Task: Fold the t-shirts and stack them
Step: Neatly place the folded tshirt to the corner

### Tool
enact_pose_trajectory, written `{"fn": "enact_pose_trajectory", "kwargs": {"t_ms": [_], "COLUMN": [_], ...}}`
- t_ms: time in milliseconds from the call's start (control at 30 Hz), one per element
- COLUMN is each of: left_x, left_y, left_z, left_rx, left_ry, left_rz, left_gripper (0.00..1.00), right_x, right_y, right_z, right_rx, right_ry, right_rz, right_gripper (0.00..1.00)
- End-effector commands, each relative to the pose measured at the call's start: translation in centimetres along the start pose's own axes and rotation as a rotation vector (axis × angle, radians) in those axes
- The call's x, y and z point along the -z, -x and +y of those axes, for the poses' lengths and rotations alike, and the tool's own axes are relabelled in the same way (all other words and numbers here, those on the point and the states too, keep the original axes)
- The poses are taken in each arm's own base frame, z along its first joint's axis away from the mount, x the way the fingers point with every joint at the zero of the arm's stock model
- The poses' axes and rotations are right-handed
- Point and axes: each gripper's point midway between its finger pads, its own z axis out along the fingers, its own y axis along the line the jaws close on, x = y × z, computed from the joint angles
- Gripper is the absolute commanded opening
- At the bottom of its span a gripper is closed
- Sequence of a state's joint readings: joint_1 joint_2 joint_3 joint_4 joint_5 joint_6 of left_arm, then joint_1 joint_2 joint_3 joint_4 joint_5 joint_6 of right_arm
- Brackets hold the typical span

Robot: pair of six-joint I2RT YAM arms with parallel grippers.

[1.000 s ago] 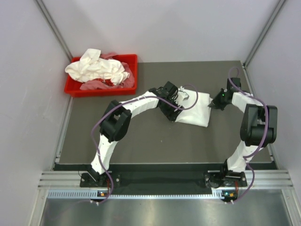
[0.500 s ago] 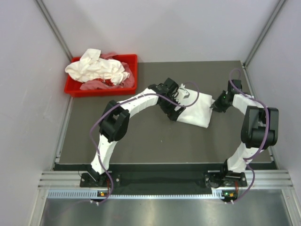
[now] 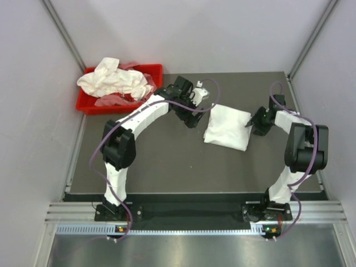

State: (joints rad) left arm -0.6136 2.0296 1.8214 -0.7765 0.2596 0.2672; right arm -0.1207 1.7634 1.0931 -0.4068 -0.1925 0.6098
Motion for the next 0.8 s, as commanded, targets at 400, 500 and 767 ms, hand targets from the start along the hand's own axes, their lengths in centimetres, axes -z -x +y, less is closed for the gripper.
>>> {"fn": "enact_pose_trajectory", "kwargs": {"t_ms": [400, 500, 767], "left_x": [5.5, 6.4, 8.5], "left_y": [-2.1, -2.6, -4.0], "left_z": [6.8, 8.0, 9.9], "left_rx": [0.085, 0.1, 0.106], "left_ry": [0.145, 0.177, 0.276], "left_rz": [-0.025, -0.02, 0.029], "left_gripper": [0.99, 0.99, 0.99], "right_x": [-1.6, -3.0, -4.9], "right_y": [5.7, 8.0, 17.1], "right_z": [1.5, 0.6, 0.3], "right_rx": [0.103, 0.143, 0.121], "right_ry": [0.07, 0.038, -0.022], "right_rz": [-0.046, -0.029, -0.158], "right_gripper": [0.0, 0.0, 0.0]}}
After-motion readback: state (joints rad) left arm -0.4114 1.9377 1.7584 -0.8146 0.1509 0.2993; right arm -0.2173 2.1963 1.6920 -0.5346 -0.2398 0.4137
